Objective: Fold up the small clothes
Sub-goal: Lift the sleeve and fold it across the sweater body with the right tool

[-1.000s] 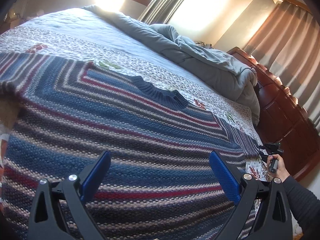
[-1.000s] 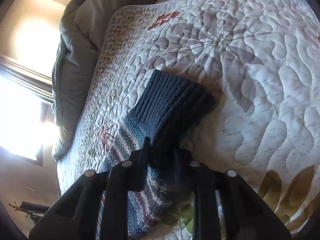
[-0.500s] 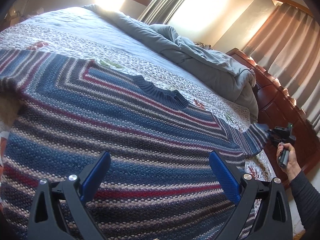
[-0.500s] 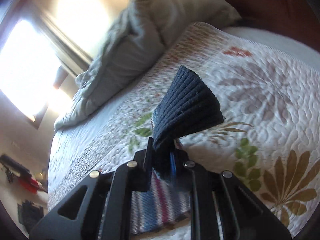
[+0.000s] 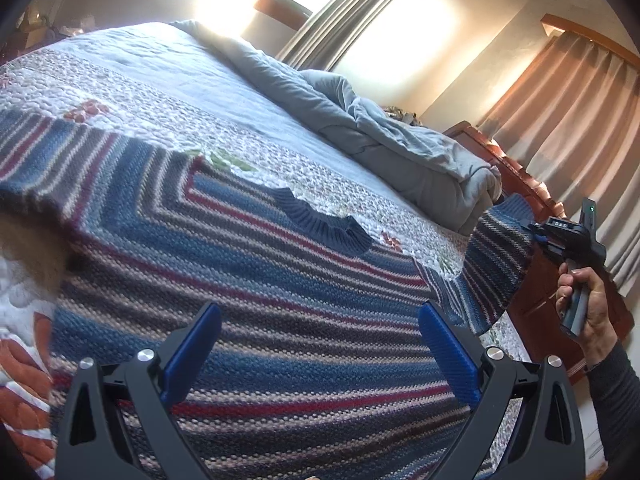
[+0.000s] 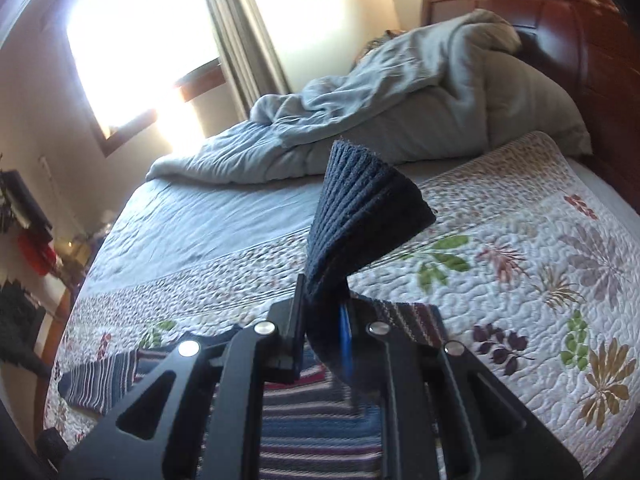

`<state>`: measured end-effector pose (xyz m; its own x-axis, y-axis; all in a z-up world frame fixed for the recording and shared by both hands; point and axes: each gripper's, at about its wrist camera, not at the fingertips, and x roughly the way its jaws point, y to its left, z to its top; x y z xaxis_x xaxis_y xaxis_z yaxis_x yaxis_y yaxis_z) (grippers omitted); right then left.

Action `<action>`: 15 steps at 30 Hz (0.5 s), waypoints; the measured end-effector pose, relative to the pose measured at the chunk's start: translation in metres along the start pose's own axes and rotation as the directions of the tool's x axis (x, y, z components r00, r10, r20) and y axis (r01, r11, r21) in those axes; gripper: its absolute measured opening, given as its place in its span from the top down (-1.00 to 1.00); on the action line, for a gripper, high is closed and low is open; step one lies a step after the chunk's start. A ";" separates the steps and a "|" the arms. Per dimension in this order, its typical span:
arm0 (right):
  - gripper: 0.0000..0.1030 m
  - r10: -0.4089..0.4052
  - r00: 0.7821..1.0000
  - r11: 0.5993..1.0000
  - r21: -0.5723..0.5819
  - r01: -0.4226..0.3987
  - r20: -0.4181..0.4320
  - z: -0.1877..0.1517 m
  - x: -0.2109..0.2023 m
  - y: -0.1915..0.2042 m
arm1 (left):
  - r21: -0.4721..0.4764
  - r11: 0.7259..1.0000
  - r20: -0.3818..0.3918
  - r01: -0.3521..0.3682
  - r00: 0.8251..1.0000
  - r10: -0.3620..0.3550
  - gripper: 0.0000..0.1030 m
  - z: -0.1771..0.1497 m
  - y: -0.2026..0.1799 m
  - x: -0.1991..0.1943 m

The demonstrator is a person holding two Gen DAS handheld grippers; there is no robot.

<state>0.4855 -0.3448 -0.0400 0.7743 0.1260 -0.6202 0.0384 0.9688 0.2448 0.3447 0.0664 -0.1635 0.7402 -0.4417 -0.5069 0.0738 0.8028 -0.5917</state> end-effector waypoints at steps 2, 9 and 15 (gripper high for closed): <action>0.75 -0.003 1.000 0.999 -0.038 0.003 -0.008 -0.002 0.004 0.025 | -0.009 1.000 0.002 0.009 1.000 -0.009 -0.93 0.003 0.004 -0.004; 0.75 -0.029 0.999 0.989 -0.148 0.022 -0.045 -0.025 0.021 0.107 | -0.028 1.000 0.012 0.001 1.000 0.000 -0.93 0.013 0.021 -0.016; 0.75 -0.118 0.992 0.934 -0.342 0.099 -0.035 -0.060 0.042 0.176 | -0.067 0.998 0.033 0.010 0.999 -0.008 -0.93 0.022 0.037 -0.031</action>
<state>0.4873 -0.1565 -0.0677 0.7415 0.0178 -0.6707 -0.1035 0.9907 -0.0881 0.3393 0.1183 -0.1559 0.7612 -0.4346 -0.4814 0.0366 0.7699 -0.6371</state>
